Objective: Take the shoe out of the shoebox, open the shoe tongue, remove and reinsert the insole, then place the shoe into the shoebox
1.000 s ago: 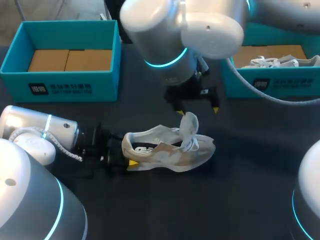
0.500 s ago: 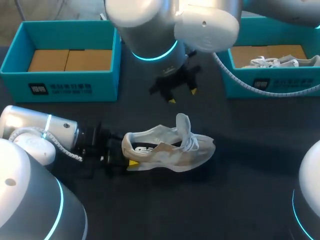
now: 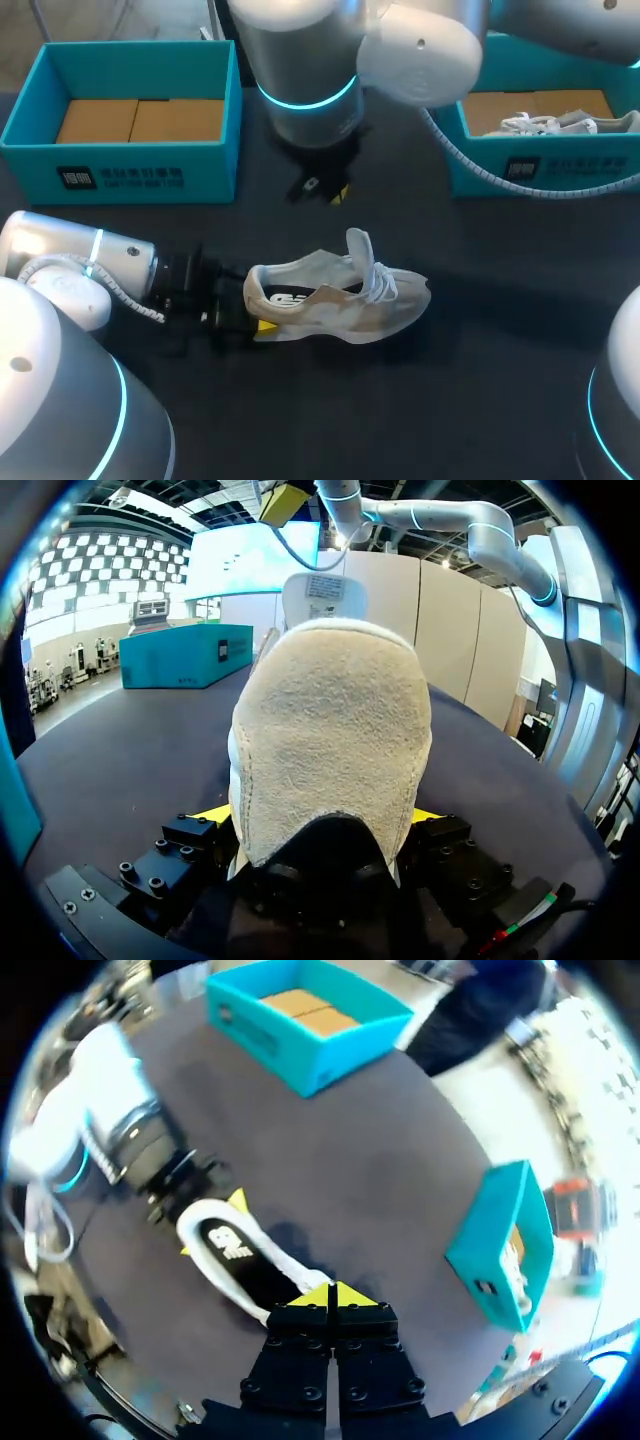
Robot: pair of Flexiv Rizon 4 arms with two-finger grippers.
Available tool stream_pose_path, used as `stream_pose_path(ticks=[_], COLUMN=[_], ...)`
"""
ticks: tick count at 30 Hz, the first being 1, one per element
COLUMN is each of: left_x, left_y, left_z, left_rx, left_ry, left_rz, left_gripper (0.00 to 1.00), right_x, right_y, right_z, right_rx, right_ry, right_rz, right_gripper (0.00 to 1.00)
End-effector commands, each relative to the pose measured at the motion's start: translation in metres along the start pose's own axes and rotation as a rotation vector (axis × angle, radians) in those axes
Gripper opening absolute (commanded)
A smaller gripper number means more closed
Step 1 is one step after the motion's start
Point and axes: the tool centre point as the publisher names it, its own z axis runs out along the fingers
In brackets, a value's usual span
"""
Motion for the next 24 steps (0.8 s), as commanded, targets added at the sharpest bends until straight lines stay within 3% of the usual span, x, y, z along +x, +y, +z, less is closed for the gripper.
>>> stream_pose_path(ticks=[1, 8, 24], left_x=[0.001, 0.001, 0.001], left_y=[0.003, 0.003, 0.003], left_z=[0.001, 0.001, 0.001], left_rx=[-0.002, -0.002, -0.002], left_ry=[-0.001, -0.001, -0.001], left_rz=[0.000, 0.000, 0.000], left_gripper=[0.00, 0.00, 0.00], right_x=[0.009, 0.028, 0.060], right_y=[0.002, -0.002, -0.014], right_z=[0.013, 0.028, 0.081], right_rx=[0.001, -0.001, -0.006], right_ry=[0.109, 0.178, 0.289], right_rz=[-0.271, -0.385, -0.484], right_gripper=[0.00, 0.00, 0.00])
